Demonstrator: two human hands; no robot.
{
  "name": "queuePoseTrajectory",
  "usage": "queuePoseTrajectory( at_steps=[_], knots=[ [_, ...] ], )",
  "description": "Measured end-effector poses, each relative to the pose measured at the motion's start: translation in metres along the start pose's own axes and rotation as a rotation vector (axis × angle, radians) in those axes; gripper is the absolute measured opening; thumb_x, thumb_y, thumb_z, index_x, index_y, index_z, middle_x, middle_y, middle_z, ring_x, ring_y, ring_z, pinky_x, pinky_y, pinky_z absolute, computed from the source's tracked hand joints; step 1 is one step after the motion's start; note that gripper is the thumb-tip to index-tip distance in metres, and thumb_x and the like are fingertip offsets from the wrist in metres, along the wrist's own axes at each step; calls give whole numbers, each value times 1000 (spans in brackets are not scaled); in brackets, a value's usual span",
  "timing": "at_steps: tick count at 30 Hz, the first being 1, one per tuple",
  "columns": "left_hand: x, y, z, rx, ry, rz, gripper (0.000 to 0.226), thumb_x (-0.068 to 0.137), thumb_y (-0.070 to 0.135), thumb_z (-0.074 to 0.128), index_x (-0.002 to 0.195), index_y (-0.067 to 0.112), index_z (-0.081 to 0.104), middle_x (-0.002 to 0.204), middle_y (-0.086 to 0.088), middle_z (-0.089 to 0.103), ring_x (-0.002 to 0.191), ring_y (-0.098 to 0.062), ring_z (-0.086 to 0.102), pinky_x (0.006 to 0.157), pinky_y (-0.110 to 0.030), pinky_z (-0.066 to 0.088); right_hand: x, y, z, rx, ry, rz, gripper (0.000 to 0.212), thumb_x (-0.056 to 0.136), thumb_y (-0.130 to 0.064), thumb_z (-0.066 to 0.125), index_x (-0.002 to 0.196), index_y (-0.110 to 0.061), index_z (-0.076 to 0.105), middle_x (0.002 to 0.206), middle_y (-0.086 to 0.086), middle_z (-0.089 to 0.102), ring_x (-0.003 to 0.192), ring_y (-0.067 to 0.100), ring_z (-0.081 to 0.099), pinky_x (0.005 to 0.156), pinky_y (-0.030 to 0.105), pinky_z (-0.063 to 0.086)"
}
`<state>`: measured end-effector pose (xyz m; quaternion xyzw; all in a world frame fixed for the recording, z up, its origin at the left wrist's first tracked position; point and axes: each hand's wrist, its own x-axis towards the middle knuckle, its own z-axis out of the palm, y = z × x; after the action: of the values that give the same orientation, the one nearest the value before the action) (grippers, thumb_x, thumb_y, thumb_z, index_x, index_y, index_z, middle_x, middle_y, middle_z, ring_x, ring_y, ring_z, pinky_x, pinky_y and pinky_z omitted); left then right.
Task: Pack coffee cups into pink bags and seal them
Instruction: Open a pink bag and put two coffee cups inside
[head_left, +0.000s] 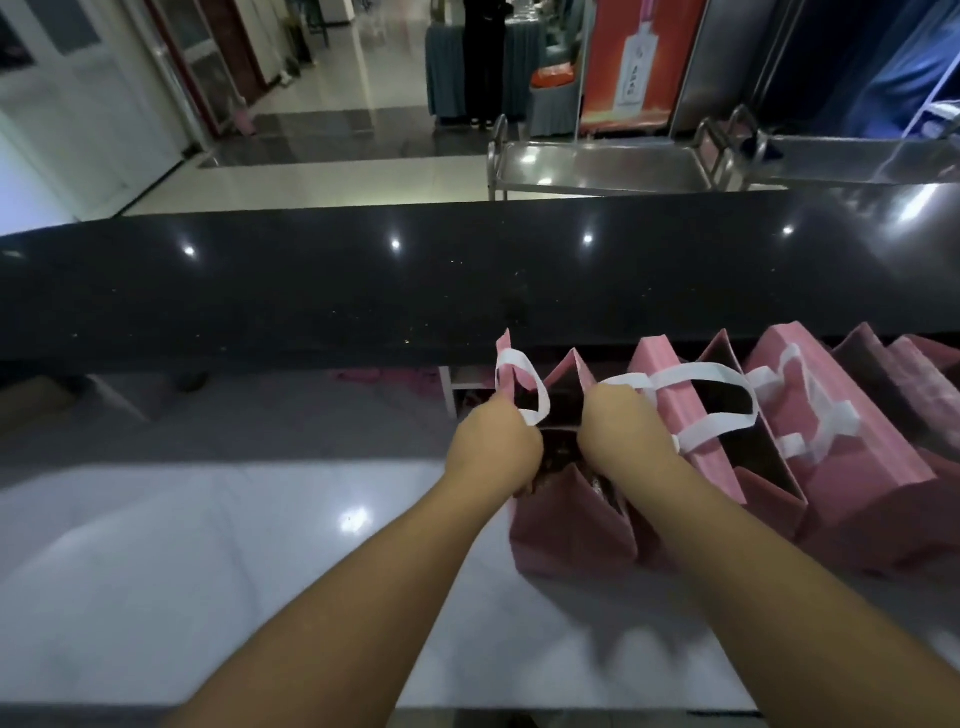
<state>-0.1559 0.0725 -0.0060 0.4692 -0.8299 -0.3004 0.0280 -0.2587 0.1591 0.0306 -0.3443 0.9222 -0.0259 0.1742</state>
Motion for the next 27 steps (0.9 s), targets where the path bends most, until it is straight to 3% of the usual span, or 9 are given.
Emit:
queuePoseTrajectory(
  at_steps=[1,3,5,7,11,15,19,24,27],
  knots=[
    [-1,-7,-5,-21,-2,-16,23,98,15,54,120,11,60,89,-5,65,69,-19,58,54,-30,47,-4,-7,-8,-21,-100,55,7,97,-13,59,98,-7,56,86,8,53,84,27,58,85,36,49],
    [-8,-26,-17,-87,2,-28,19,99,15,54,115,12,63,88,0,61,70,-17,57,54,-27,45,-8,-14,-10,-5,-143,64,11,95,-15,63,98,-10,53,92,8,57,88,24,58,97,38,52],
    [-21,-53,-32,-185,15,-22,17,100,22,54,112,19,64,92,2,65,76,-17,62,56,-28,48,-14,-24,-3,-83,-74,1,7,95,-14,59,97,-8,58,92,7,61,86,23,60,86,36,54],
    [-39,-86,-50,-287,40,-35,15,101,25,53,110,24,65,95,4,68,80,-15,65,56,-26,50,-26,-37,8,-61,120,-80,8,93,-13,54,90,-9,60,84,4,60,77,23,58,71,34,50],
    [-77,-160,-92,-389,138,-121,21,105,31,52,115,24,69,104,3,73,87,-15,67,63,-26,51,-53,-101,17,-165,109,-163,9,86,-15,65,87,-18,73,80,-4,68,75,15,68,75,26,56],
    [-132,-243,-138,-429,236,-189,20,101,30,49,98,26,69,93,6,71,83,-17,67,61,-29,48,-98,-186,50,-49,124,-315,16,93,-12,56,101,-10,70,91,7,68,86,27,68,74,33,54],
    [-196,-327,-177,-457,329,-242,17,98,30,50,93,33,66,87,17,68,80,-7,64,58,-23,42,-151,-277,83,-46,117,-396,15,89,-8,61,95,-14,74,83,3,66,69,19,64,69,25,54],
    [-272,-420,-214,-526,459,-318,24,99,29,53,113,32,73,101,15,74,90,-6,66,66,-24,48,-212,-364,132,-38,148,-579,15,86,-9,55,76,-13,65,77,6,62,56,15,54,50,22,40],
    [-316,-469,-230,-531,539,-391,28,101,26,54,123,31,71,110,13,73,94,-4,65,68,-21,45,-246,-416,155,-21,100,-692,15,89,-12,56,77,-16,64,77,4,61,57,16,57,45,22,37]
  ],
)
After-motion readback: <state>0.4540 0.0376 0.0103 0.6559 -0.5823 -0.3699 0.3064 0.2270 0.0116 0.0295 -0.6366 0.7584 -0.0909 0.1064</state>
